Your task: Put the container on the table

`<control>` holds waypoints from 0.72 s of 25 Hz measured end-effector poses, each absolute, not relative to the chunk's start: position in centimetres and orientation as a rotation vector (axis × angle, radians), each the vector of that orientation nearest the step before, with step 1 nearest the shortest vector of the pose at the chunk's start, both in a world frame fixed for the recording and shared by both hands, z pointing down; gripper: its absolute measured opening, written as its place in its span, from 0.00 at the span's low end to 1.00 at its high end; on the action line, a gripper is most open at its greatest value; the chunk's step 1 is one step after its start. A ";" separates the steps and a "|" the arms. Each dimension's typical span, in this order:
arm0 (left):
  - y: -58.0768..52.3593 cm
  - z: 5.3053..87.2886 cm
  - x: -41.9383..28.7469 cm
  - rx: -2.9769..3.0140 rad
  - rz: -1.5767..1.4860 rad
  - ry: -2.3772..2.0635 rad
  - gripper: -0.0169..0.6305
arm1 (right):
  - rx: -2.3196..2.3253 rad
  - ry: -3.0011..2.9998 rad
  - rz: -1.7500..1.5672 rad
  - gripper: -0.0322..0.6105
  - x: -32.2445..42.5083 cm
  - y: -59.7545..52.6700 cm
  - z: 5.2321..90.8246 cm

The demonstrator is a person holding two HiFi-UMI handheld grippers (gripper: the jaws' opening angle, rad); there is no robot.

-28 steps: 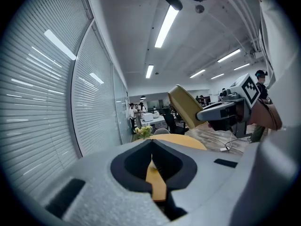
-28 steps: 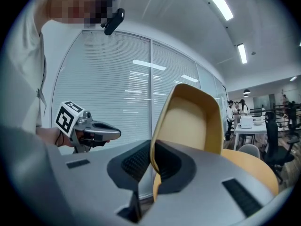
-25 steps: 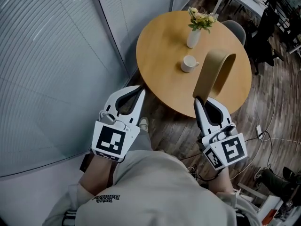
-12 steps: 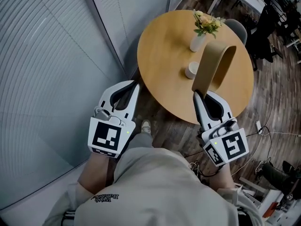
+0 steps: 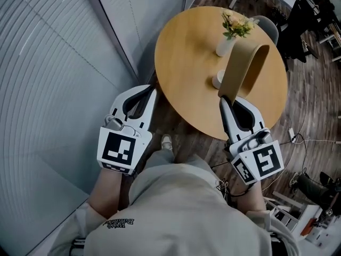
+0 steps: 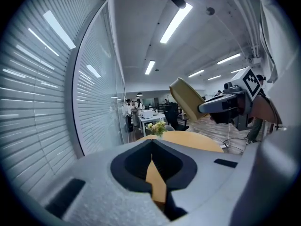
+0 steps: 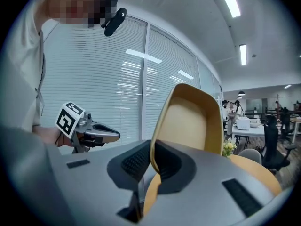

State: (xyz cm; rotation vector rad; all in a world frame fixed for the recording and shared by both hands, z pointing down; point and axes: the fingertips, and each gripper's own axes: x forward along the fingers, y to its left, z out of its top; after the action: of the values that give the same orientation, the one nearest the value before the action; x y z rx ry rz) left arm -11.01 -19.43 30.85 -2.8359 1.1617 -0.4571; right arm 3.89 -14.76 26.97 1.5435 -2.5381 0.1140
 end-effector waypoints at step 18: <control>-20.4 33.2 -10.1 -2.830 -0.520 1.248 0.06 | 1.307 -2.630 0.184 0.11 3.5 -17.2 30.0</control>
State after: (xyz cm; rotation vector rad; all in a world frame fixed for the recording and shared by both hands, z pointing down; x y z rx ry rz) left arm -10.06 -20.35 33.24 -2.8303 1.2483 -0.5204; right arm 3.50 -17.24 30.00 1.3068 -2.6296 0.1836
